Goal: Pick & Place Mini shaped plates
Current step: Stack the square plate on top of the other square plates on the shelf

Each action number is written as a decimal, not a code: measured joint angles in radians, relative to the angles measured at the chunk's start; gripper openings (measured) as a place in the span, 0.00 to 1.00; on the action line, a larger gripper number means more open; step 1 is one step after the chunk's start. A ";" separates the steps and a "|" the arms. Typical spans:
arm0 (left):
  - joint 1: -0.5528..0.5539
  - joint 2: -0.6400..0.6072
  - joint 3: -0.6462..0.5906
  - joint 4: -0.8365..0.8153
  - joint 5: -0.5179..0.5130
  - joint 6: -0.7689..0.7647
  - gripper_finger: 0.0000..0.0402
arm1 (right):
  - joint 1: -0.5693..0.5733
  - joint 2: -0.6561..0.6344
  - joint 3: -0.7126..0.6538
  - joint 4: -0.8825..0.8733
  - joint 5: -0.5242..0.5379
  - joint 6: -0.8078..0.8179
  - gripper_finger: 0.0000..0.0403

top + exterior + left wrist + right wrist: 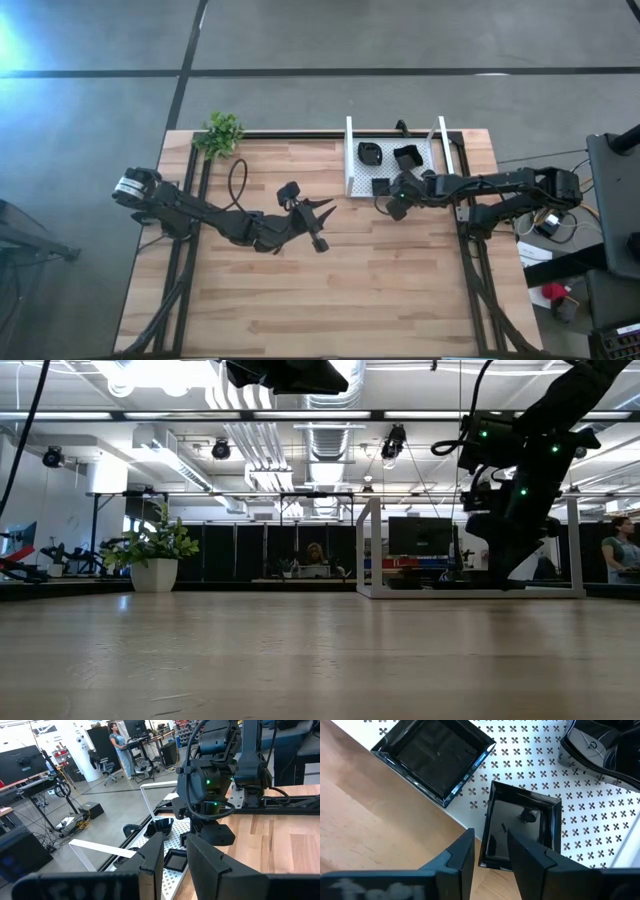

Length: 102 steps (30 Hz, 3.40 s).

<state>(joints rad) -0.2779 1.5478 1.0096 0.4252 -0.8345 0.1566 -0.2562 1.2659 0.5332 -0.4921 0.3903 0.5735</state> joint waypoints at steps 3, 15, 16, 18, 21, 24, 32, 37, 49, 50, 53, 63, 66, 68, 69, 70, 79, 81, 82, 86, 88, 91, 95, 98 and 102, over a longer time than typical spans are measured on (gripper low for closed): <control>0.000 0.000 0.000 0.000 0.000 0.000 0.20 | 0.000 0.000 0.000 0.002 0.000 0.000 0.27; 0.000 0.000 0.000 -0.007 0.000 0.000 0.20 | 0.001 0.000 -0.030 0.012 0.002 0.003 0.24; 0.000 0.000 0.000 -0.007 0.000 0.000 0.20 | 0.001 0.000 -0.032 0.012 0.002 0.003 0.24; 0.000 0.000 0.000 -0.007 0.000 0.000 0.20 | 0.001 0.000 -0.033 0.013 0.002 0.002 0.24; 0.000 0.000 0.000 -0.007 0.000 0.000 0.20 | 0.001 0.000 -0.032 0.013 0.002 -0.005 0.23; 0.000 0.000 0.000 -0.007 0.000 0.000 0.20 | 0.000 0.000 -0.032 0.013 0.002 -0.013 0.17; 0.000 0.000 0.000 -0.007 0.000 0.000 0.20 | 0.000 0.000 -0.032 0.012 0.008 -0.028 0.03; 0.000 0.000 0.000 -0.007 0.000 0.000 0.20 | 0.001 0.000 -0.006 -0.032 0.007 -0.057 0.02; 0.000 0.000 0.000 -0.007 0.000 0.000 0.20 | 0.026 0.000 0.118 -0.163 -0.005 -0.111 0.02; 0.000 0.000 0.000 -0.007 0.000 0.000 0.20 | 0.034 0.000 0.128 -0.171 -0.007 -0.115 0.02; 0.000 0.000 0.000 -0.007 -0.001 0.000 0.20 | 0.063 0.000 0.162 -0.187 -0.008 -0.144 0.02; 0.000 0.000 0.000 -0.008 0.000 0.000 0.20 | 0.124 0.000 0.170 -0.098 -0.004 -0.499 0.02; 0.000 0.000 0.000 -0.013 -0.001 0.000 0.20 | 0.126 0.000 0.148 -0.017 -0.001 -0.658 0.02; 0.000 0.000 0.000 -0.018 0.000 0.000 0.20 | 0.126 0.000 0.137 0.033 -0.001 -0.748 0.02; 0.000 0.000 0.000 -0.018 -0.001 0.000 0.20 | 0.126 0.000 0.132 0.043 -0.001 -0.791 0.02; 0.000 0.000 0.000 -0.019 -0.001 0.000 0.20 | 0.126 0.000 0.129 0.047 -0.002 -0.828 0.02; 0.000 0.000 0.000 -0.044 0.000 0.000 0.20 | 0.125 0.000 0.095 0.078 -0.005 -0.897 0.02; 0.000 0.000 0.000 -0.044 -0.001 -0.001 0.20 | 0.125 0.000 0.086 0.097 -0.005 -0.904 0.02; 0.000 0.000 0.000 -0.044 -0.001 -0.002 0.20 | 0.125 0.000 0.080 0.108 -0.004 -0.916 0.02; 0.000 0.000 0.000 -0.044 -0.001 -0.007 0.20 | 0.125 0.000 0.049 0.189 0.002 -0.970 0.02; 0.000 0.000 0.000 -0.044 -0.001 -0.012 0.20 | 0.125 0.000 0.040 0.192 0.004 -0.983 0.02; 0.000 0.000 0.000 -0.044 -0.001 -0.020 0.20 | 0.125 0.000 0.034 0.189 0.034 -0.978 0.02; 0.000 0.000 0.000 -0.044 -0.001 -0.021 0.20 | 0.124 0.000 0.030 0.190 0.036 -0.977 0.02; 0.000 0.000 0.000 -0.044 -0.001 -0.022 0.20 | 0.124 0.000 0.027 0.193 0.036 -0.972 0.02; 0.000 0.000 0.000 -0.044 -0.001 -0.023 0.20 | 0.124 0.000 0.012 0.230 0.037 -0.939 0.02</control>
<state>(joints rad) -0.2775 1.5478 1.0096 0.3813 -0.8350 0.1339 -0.1326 1.2655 0.5451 -0.2616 0.4269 -0.3659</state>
